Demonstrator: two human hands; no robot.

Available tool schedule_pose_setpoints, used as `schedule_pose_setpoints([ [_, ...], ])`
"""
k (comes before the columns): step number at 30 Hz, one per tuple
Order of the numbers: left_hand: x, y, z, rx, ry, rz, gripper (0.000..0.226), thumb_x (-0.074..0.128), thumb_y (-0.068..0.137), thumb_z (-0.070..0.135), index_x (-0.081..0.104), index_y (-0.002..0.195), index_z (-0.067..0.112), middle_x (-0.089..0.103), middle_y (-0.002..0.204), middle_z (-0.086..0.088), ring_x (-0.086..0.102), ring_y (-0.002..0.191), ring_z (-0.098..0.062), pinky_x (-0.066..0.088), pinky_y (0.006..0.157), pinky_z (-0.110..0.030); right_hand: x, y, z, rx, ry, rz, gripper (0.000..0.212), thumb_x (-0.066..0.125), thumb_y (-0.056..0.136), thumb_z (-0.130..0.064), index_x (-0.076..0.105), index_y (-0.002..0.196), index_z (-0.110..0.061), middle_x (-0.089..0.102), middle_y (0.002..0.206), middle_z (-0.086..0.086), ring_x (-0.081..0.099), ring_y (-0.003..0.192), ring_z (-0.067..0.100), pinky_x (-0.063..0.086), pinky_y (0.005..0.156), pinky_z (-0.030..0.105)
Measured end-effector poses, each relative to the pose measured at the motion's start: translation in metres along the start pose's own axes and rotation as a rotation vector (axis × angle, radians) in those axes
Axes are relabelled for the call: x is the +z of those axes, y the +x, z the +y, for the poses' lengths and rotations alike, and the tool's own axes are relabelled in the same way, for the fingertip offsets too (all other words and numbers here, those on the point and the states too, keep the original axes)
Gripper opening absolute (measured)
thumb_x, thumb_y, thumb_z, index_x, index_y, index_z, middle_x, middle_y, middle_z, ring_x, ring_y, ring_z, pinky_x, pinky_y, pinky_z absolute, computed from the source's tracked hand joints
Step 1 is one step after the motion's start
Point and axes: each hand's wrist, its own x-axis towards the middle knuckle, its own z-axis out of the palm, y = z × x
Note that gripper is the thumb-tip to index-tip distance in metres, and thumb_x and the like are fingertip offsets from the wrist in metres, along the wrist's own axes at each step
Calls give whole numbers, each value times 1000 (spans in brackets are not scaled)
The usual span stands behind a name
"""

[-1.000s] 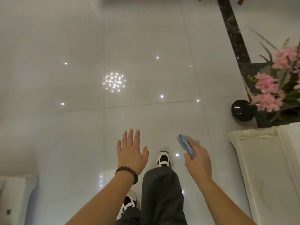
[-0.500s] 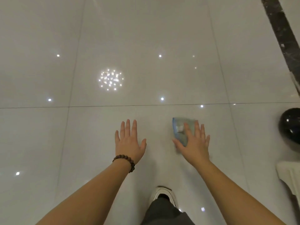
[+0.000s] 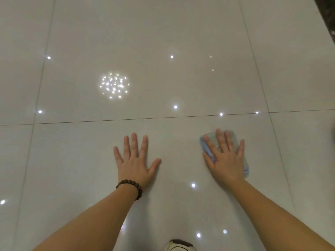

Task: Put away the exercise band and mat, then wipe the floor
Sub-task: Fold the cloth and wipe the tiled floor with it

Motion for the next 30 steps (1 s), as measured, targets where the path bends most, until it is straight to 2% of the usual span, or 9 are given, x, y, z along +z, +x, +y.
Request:
schedule_pose_setpoints([
  [6,3,1,1,4,25,36,82,9,87,75,-3,153,30,-7,160,-7,-12,147,-29,-4,115,-59,-22,63,30,852,236,5,59,21,94,-57,11,149,-38,5,159,9,1,146,29,10,110,60],
  [8,4,2,1,6,33,34,82,10,87,75,-2,153,29,-6,160,-7,-10,147,-29,-4,115,-59,-24,87,-29,663,233,74,58,23,93,-50,17,149,-35,9,158,12,4,145,30,11,111,58],
  [11,4,3,0,8,45,22,83,15,86,74,5,154,28,-3,160,-8,-6,147,-31,-1,114,-61,-21,89,-131,-111,152,14,59,26,89,-45,19,147,-40,10,159,8,6,146,26,10,112,52],
  [14,4,4,-1,16,45,5,83,19,86,73,10,154,26,2,161,-9,-4,147,-32,2,113,-63,-14,91,-112,-523,119,56,53,40,90,-41,37,142,-36,30,153,8,23,143,25,10,112,51],
  [19,3,3,-1,21,49,-4,83,16,87,73,10,154,25,2,160,-10,-5,147,-32,1,114,-62,-25,86,88,555,131,49,59,23,92,-53,27,147,-33,19,156,13,7,146,27,2,116,53],
  [22,3,4,-1,20,60,-5,83,16,87,73,9,154,25,0,160,-9,-5,147,-32,1,114,-62,-35,96,80,941,227,32,58,21,96,-52,16,150,-33,11,158,13,3,146,30,4,116,51],
  [24,3,5,-1,21,59,-7,82,16,87,73,9,154,25,1,160,-9,-4,147,-32,2,113,-63,-30,114,12,724,199,172,54,31,95,-44,31,147,-28,28,152,15,22,142,32,16,114,50],
  [28,2,5,-1,23,53,-5,83,16,87,72,13,154,23,4,160,-10,-1,147,-33,5,113,-63,-21,115,-93,-468,66,109,49,39,93,-42,37,142,-35,35,151,8,24,142,26,12,116,50],
  [30,2,4,-2,27,46,4,83,17,87,72,13,154,23,5,160,-10,-1,147,-32,5,113,-63,-22,128,-52,-458,4,91,50,32,94,-49,26,144,-44,23,156,1,11,146,20,6,115,54],
])
